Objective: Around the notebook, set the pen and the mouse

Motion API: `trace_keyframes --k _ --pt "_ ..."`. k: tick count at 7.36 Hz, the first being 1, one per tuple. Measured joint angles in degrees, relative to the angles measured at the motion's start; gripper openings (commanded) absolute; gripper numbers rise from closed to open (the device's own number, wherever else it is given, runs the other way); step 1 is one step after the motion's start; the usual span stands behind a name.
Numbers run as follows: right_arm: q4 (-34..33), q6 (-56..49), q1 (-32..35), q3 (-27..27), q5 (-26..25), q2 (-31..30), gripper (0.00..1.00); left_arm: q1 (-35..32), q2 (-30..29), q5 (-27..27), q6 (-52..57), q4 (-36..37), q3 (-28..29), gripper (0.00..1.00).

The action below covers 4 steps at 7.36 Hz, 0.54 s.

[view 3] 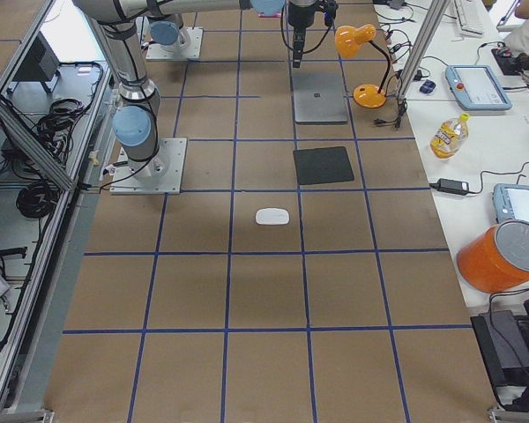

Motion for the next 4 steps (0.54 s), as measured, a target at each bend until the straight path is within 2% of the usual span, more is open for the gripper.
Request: trace_keyframes --k 4 --pt "0.3 0.0 -0.1 -0.1 -0.1 -0.1 1.00 0.0 -0.1 0.0 0.1 0.4 -0.1 1.00"
